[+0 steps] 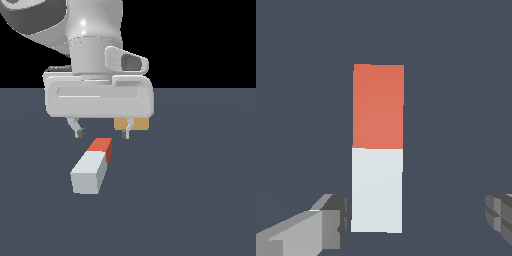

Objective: Insert the peg into the horizontal hole in a box.

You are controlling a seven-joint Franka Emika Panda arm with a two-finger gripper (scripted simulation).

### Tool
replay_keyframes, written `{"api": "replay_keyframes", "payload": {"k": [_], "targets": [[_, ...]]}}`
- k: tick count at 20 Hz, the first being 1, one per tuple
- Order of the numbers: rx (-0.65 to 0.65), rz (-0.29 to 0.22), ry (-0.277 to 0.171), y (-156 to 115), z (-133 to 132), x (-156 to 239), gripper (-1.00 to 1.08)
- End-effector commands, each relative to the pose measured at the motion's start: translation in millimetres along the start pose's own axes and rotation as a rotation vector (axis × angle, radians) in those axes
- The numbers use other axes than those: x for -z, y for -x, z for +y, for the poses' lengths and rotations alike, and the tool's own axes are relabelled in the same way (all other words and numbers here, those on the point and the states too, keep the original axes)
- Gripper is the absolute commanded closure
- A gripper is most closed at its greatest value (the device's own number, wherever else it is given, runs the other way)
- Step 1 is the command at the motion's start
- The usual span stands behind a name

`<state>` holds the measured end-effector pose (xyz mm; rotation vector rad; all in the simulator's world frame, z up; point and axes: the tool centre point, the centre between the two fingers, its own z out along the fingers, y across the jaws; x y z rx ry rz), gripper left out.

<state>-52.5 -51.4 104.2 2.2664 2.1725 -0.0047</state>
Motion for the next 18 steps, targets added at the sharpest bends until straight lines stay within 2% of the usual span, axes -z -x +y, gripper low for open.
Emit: {"api": "replay_keyframes", "payload": {"k": [1, 8, 18], "targets": [[-0.005, 0.001, 0.001, 8.5, -10.5, -10.5, -0.92], [-0.014, 0.003, 0.001, 22.0, -26.0, -27.9, -0.92], [-0.015, 0.003, 0.0, 22.9, -27.1, -39.8, -0.92]]}}
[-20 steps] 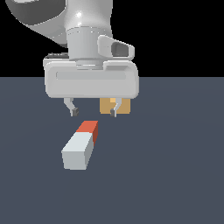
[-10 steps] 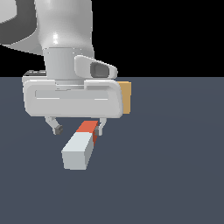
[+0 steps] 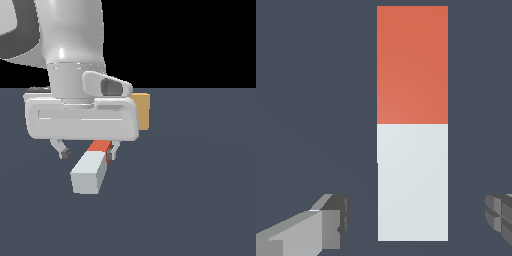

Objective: Insert the peg into the horizontal hole in a box.

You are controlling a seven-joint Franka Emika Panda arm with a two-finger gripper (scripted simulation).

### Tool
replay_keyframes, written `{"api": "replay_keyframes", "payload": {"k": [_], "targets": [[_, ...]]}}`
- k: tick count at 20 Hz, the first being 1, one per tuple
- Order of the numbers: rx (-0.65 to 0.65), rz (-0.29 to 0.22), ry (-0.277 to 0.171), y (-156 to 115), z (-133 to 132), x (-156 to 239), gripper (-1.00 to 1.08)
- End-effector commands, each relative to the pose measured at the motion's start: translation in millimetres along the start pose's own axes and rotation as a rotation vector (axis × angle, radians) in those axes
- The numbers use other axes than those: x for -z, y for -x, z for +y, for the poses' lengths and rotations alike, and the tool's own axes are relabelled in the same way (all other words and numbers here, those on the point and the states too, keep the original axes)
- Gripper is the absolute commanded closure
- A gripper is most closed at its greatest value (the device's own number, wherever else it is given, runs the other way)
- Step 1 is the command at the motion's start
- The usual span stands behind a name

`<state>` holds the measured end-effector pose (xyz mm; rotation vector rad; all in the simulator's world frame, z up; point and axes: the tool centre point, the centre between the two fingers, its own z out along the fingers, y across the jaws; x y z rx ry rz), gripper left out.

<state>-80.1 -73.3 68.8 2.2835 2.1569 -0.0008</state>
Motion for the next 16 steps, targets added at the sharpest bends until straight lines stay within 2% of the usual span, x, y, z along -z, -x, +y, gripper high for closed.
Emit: {"api": "replay_keyframes", "payload": {"k": [1, 7, 13, 14, 16], "targets": [[0.0, 0.0, -0.001, 0.1, -0.7, -8.3, -0.92], [0.0, 0.001, 0.0, 0.3, -1.3, -35.3, -0.92], [0.0, 0.001, 0.0, 0.5, -0.7, -44.8, -0.92], [0.0, 0.001, 0.0, 0.5, -0.7, -44.8, 1.08], [0.0, 0.001, 0.0, 0.5, -0.7, -44.8, 1.08]]}}
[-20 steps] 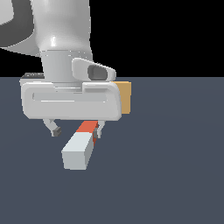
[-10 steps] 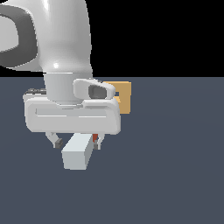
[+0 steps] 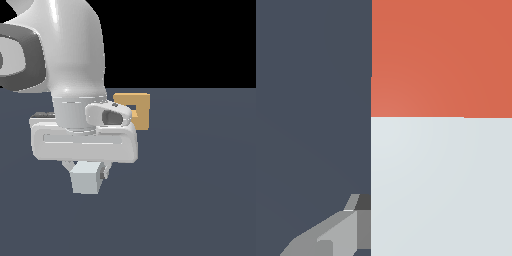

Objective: Insert the peg into the horizontal hole in a box.

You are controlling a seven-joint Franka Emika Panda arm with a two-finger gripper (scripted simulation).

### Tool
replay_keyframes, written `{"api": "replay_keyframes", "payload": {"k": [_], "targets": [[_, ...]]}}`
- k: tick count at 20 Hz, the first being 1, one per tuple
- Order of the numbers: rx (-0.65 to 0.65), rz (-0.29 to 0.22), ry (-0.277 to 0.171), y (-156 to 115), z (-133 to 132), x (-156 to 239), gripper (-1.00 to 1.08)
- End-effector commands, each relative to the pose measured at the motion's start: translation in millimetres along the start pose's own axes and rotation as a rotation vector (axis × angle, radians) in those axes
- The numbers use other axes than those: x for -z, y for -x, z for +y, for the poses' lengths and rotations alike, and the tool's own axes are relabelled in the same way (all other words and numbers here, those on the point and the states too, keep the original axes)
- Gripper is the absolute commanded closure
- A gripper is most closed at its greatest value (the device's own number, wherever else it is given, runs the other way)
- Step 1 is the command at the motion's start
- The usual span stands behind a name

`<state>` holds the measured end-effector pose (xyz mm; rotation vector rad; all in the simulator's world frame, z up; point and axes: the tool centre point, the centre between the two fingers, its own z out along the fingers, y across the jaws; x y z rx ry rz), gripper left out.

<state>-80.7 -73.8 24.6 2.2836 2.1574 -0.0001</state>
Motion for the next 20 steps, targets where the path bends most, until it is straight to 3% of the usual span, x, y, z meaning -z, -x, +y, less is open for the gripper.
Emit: {"api": "replay_keyframes", "payload": {"k": [1, 12, 20], "targets": [[0.0, 0.0, 0.0, 0.0, -0.1, -0.6, 1.08], [0.002, 0.0, 0.001, -6.1, 2.7, 1.9, 1.08], [0.017, 0.0, 0.001, -55.5, 22.5, 17.1, 1.08]]}}
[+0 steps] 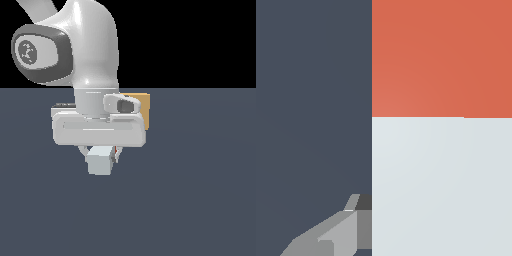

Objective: Insert the peg into the horizontal hole in a box.

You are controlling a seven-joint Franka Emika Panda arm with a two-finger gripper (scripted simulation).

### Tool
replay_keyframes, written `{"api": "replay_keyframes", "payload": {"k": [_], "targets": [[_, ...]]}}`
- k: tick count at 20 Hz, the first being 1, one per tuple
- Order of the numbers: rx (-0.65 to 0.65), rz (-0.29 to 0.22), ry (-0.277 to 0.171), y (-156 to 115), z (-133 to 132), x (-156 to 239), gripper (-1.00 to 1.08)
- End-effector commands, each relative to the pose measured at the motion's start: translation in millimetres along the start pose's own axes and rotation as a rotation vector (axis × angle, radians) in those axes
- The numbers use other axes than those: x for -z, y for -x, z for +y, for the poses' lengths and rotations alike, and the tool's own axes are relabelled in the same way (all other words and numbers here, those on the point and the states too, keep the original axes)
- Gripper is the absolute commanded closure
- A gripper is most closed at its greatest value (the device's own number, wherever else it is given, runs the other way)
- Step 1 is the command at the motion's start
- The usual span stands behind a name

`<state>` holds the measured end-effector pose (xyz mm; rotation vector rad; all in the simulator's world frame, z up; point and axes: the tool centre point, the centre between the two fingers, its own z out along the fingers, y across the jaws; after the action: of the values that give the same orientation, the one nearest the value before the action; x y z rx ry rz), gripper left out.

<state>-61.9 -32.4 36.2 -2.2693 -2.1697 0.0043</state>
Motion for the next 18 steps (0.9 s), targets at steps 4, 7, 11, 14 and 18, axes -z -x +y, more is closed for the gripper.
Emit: {"api": "replay_keyframes", "payload": {"k": [4, 7, 11, 14, 18], "targets": [[0.017, 0.0, 0.004, -52.2, 22.3, 17.7, 1.08], [0.027, 0.0, 0.004, -84.4, 35.5, 27.7, 1.08], [0.039, 0.0, 0.004, -122.7, 51.4, 39.4, 1.08], [0.045, 0.0, 0.004, -143.0, 60.0, 45.5, 1.08], [0.051, 0.0, 0.003, -160.6, 67.9, 50.8, 1.08]]}}
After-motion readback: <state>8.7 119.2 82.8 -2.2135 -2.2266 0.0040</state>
